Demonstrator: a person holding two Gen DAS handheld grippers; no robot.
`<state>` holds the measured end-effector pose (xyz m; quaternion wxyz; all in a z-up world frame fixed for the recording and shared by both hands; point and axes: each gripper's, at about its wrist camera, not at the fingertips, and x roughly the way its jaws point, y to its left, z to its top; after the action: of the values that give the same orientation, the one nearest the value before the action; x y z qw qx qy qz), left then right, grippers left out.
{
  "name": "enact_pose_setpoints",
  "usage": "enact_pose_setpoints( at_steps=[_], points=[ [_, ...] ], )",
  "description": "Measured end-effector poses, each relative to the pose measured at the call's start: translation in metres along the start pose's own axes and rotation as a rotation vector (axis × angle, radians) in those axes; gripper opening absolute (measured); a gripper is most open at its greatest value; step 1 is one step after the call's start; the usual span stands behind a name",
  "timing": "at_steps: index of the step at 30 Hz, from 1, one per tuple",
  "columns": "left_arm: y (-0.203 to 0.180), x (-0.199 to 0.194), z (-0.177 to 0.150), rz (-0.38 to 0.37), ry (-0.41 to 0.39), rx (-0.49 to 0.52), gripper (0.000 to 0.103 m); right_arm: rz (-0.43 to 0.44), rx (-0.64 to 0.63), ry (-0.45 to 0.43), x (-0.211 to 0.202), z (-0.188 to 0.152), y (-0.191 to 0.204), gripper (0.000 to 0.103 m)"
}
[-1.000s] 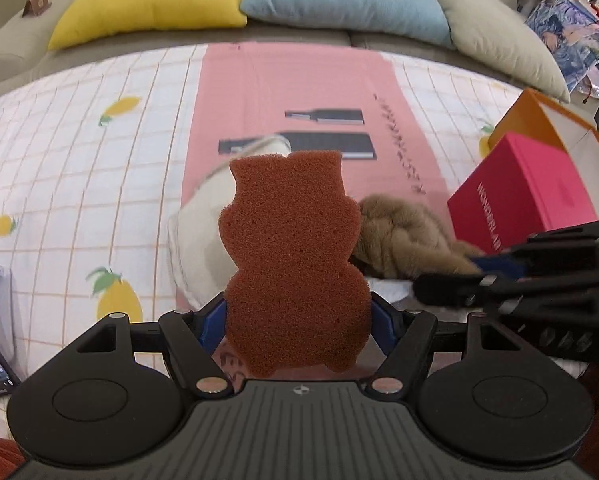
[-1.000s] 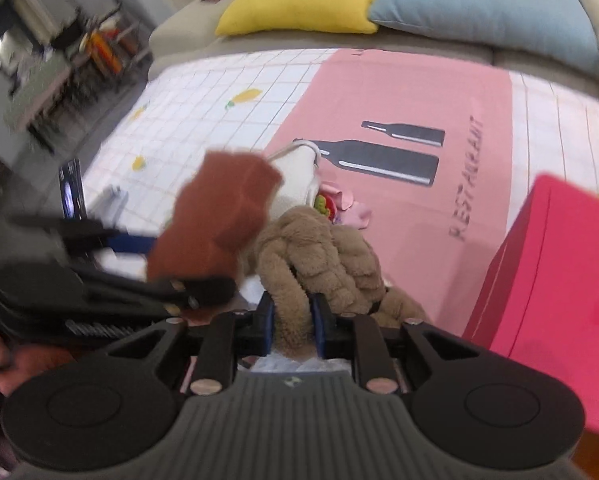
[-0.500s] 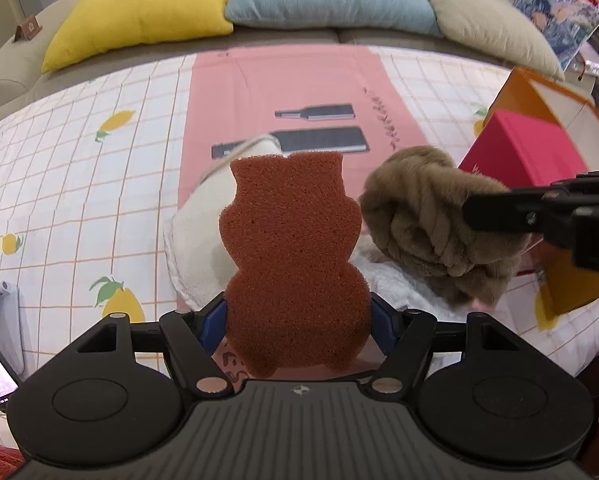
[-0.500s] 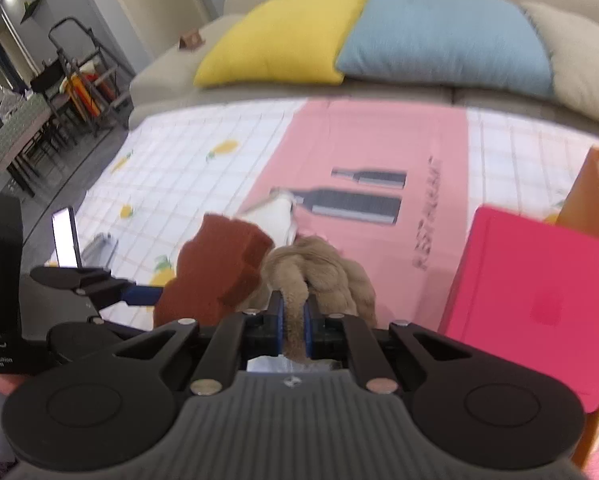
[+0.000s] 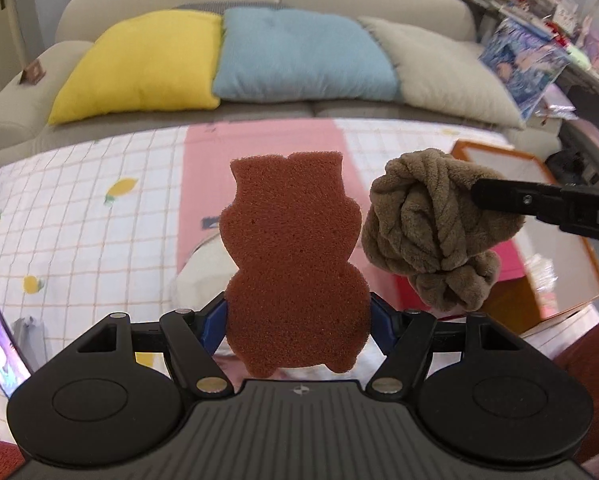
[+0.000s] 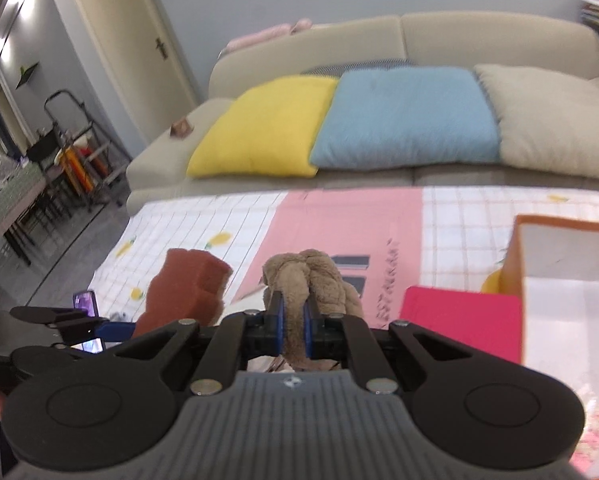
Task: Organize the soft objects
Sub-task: 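Carry the sponge and plush into the cardboard box and release both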
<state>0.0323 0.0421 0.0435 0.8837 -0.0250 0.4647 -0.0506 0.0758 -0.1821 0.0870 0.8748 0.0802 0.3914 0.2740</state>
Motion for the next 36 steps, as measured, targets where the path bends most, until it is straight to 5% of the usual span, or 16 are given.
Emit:
enact_pose_setpoints(
  at_steps=[12, 22, 27, 36],
  points=[
    [-0.099, 0.002, 0.045, -0.198, -0.045, 0.181, 0.081, -0.220, 0.040, -0.098, -0.068, 0.009, -0.059, 0.007],
    [-0.191, 0.045, 0.074, -0.347, 0.019, 0.309, 0.081, -0.423, 0.098, -0.122, -0.109, 0.006, -0.133, 0.007],
    [-0.216, 0.071, 0.081, -0.420, 0.085, 0.289, 0.081, -0.480, 0.154, -0.088, -0.115, -0.003, -0.170, 0.007],
    [-0.251, 0.118, 0.068, -0.394, 0.200, 0.314, 0.081, -0.537, 0.212, 0.006, -0.087, -0.029, -0.214, 0.007]
  ],
)
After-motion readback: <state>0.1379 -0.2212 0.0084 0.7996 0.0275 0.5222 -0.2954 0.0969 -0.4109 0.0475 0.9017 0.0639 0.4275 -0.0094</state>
